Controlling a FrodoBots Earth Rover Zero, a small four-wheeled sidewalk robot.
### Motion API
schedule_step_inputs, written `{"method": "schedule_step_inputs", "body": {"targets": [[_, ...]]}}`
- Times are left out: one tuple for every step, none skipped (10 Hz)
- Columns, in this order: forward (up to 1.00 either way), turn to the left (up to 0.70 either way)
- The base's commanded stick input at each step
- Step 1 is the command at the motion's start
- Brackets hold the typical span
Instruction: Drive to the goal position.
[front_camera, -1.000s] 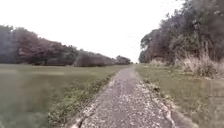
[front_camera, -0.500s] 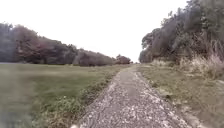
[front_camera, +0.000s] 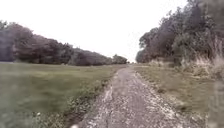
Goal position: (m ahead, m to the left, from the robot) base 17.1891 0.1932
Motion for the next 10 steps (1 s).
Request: {"method": "schedule_step_inputs", "body": {"targets": [[1.0,0.0],[1.0,0.0],[1.0,-0.2],[1.0,-0.4],[1.0,-0.4],[1.0,-0.25],[1.0,0.0],[1.0,0.0],[1.0,0.0],[1.0,0.0]]}}
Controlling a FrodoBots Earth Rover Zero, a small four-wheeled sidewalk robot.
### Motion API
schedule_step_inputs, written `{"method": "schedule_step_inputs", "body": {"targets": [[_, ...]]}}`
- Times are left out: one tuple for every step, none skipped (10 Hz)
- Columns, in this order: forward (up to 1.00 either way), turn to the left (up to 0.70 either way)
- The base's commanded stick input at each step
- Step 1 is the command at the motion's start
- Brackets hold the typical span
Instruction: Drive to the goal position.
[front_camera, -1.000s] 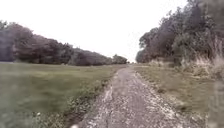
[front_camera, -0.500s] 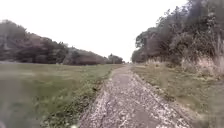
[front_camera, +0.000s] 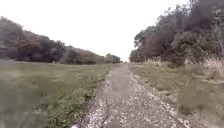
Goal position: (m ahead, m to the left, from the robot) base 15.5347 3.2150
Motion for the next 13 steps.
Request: {"method": "schedule_step_inputs", "body": {"targets": [[1.0,0.0],[1.0,0.0],[1.0,0.0],[1.0,0.0],[1.0,0.0],[1.0,0.0],[1.0,0.0],[1.0,0.0],[1.0,0.0],[1.0,0.0],[1.0,0.0],[1.0,0.0],[1.0,0.0]]}}
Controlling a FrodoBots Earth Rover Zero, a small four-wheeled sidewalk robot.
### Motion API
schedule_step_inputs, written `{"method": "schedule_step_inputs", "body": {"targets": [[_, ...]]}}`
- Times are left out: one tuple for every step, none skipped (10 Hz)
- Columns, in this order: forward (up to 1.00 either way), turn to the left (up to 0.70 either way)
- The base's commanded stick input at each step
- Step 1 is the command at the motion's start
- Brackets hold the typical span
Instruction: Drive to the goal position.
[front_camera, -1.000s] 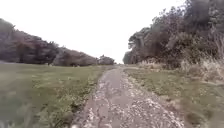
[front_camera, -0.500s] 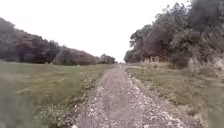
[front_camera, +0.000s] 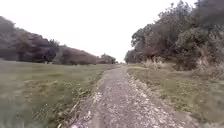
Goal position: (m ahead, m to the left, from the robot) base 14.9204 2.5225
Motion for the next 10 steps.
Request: {"method": "schedule_step_inputs", "body": {"targets": [[1.0,0.0],[1.0,0.0],[1.0,0.0],[1.0,0.0],[1.0,0.0],[1.0,0.0],[1.0,0.0],[1.0,0.0],[1.0,0.0],[1.0,0.0]]}}
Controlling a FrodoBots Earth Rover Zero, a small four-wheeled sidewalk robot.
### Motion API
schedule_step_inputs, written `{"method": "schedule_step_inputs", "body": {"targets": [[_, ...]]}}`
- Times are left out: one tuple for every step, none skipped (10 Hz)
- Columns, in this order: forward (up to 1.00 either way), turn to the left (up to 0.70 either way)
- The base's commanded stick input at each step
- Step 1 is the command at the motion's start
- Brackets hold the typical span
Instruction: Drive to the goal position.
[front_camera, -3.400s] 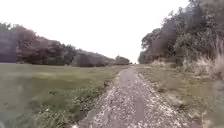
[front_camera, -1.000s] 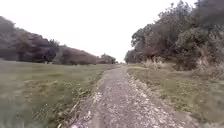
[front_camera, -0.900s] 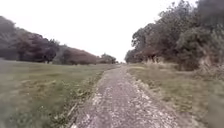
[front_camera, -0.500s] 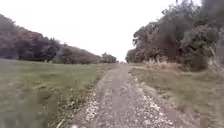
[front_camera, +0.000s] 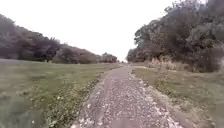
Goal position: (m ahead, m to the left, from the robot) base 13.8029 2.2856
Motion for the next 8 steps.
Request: {"method": "schedule_step_inputs", "body": {"targets": [[1.0,0.0],[1.0,0.0],[1.0,0.0],[1.0,0.0],[1.0,0.0],[1.0,0.0],[1.0,0.0],[1.0,0.0]]}}
